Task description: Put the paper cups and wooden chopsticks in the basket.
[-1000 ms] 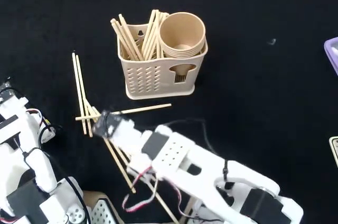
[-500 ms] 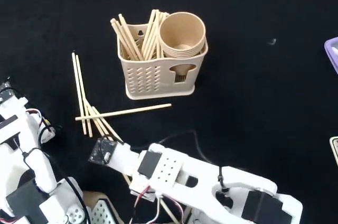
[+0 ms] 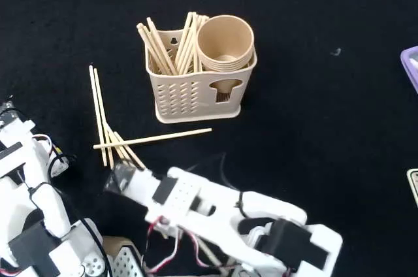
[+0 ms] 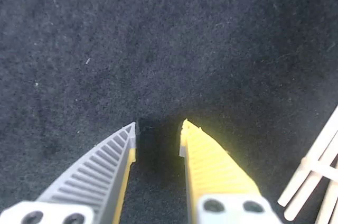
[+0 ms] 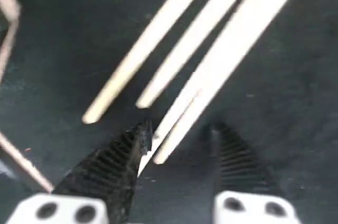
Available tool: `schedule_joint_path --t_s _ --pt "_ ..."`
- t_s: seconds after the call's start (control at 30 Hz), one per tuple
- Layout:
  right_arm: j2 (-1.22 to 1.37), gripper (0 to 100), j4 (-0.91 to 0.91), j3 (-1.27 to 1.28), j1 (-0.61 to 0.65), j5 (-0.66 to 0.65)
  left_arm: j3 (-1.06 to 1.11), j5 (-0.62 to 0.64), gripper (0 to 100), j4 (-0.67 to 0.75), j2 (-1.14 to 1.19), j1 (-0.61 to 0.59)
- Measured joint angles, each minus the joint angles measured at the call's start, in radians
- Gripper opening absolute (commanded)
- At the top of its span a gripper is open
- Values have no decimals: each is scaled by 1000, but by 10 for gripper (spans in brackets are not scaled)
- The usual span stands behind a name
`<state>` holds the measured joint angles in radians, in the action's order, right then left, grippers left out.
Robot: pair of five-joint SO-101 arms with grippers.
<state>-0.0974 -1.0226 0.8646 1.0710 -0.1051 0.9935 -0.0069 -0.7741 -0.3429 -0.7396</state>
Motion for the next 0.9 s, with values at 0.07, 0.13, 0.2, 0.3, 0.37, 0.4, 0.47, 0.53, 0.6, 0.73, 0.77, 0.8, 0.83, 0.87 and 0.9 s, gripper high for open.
schedule_joint_path --t_s 0.07,0.13,0.2,0.3,0.37,0.4,0.47,0.53,0.6,0.73,0.77,0.8,0.83,0.87,0.9 --pt "-2 22 0 -6 -15 0 0 0 137 0 0 0" --pt "-9 11 0 -6 -31 0 0 0 137 0 0 0" --pt "-44 11 2 -5 -49 0 0 0 137 0 0 0" --pt "-114 11 -9 -5 -89 -43 0 0 137 0 0 0" --pt "-167 11 -46 -5 -127 -86 0 0 137 0 0 0" --pt "-190 11 -71 -14 -153 -106 0 0 137 0 0 0" --pt "-236 11 -127 -32 -210 -141 0 0 137 0 0 0" --pt "-273 11 -176 -43 -275 -203 0 0 137 0 0 0" --pt "-298 12 -199 -46 -341 -267 0 0 137 0 0 0" --pt "-305 15 -203 -48 -448 -384 0 0 137 0 0 0" --pt "-305 15 -198 -48 -463 -405 0 0 137 0 0 0" --pt "-302 15 -193 -48 -476 -422 0 0 137 0 0 0" --pt "-295 16 -192 -48 -485 -434 0 0 137 0 0 0" --pt "-284 19 -192 -44 -493 -443 0 0 137 0 0 0" --pt "-270 37 -192 -35 -499 -450 0 0 137 0 0 0"
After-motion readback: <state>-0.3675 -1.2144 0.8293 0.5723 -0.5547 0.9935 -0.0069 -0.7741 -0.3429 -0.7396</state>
